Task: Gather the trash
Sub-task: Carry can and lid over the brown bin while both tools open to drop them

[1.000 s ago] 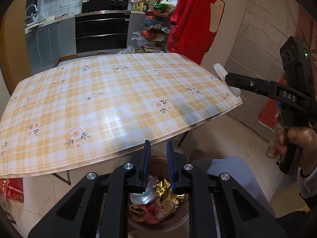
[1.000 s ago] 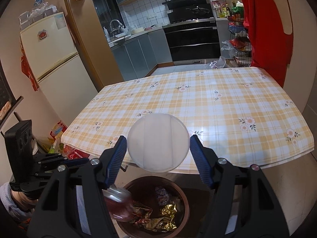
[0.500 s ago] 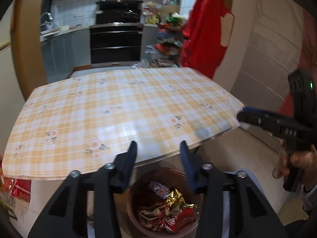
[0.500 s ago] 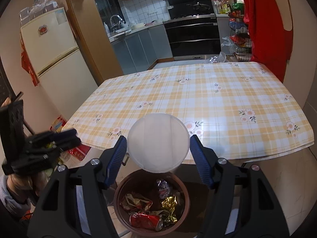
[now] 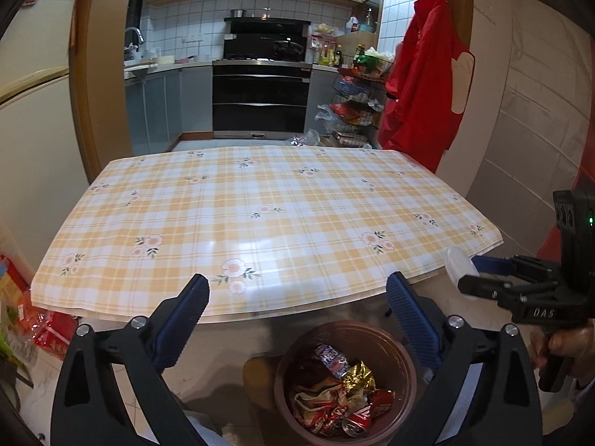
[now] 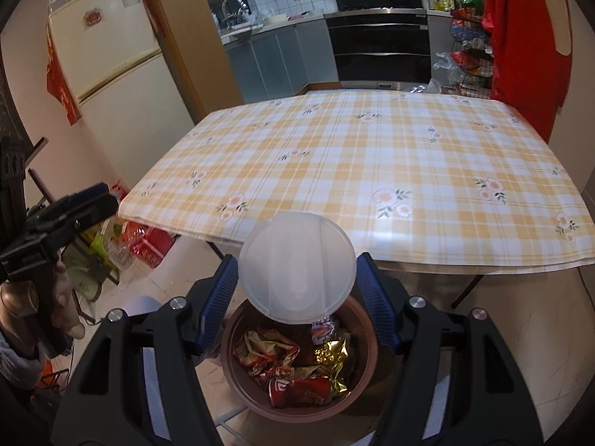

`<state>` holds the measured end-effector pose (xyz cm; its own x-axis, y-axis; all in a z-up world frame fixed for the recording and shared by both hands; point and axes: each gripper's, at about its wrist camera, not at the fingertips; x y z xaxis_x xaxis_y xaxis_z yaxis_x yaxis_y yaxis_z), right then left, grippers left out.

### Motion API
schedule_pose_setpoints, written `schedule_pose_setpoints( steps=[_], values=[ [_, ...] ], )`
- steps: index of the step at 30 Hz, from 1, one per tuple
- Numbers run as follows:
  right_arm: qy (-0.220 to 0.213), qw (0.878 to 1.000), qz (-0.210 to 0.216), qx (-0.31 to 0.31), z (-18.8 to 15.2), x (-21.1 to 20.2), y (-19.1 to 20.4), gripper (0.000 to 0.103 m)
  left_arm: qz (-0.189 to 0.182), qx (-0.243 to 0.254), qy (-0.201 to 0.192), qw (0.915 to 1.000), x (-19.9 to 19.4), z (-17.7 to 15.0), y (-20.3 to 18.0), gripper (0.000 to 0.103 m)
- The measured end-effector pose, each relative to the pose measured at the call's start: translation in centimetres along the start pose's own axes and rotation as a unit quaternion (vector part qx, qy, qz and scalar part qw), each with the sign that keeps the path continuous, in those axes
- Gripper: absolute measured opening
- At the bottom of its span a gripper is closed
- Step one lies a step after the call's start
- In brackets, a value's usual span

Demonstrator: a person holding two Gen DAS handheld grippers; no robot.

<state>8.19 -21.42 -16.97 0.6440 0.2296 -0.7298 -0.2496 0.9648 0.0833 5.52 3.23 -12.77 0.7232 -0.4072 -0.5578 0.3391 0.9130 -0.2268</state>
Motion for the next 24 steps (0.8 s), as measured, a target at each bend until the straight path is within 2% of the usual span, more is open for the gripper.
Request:
schedule_pose_setpoints(
  steps=[6, 14, 20, 24],
  values=[
    [0.01, 1.0, 0.005, -0.024, -0.2, 0.5, 1.4, 0.068, 0.004, -0.013, -0.009, 0.9999, -0.6, -0.1, 0.5, 0.096],
    [-0.01, 1.0, -0.004, -0.027, 0.4, -0.3, 1.4, 0.093, 0.012, -0.017, -0.016, 0.9997, -0.8, 0.2, 0.4, 0.096],
    [-0.029, 0.999, -0.035, -0.028, 1.7, -2.1, 1.4, 0.097, 0.01, -0.013, -0.024, 0.9996, -1.5, 1.2, 0.0, 0.096],
    [-0.053, 0.997, -0.057, -0.03, 3.7, -4.1, 1.2, 0.097, 0.015, 0.009, -0.034, 0.9993, -2.6, 2.7, -0.8, 0.096]
  ],
)
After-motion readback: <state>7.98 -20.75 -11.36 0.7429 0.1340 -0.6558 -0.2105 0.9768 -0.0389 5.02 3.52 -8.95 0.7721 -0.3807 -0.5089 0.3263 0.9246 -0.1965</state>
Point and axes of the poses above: each gripper's, at about its wrist camera, not at the fingertips, and x roughly the way its jaws point, y to its left, z to its top, and after that the axes turned 13 degrees about -z, right-handed
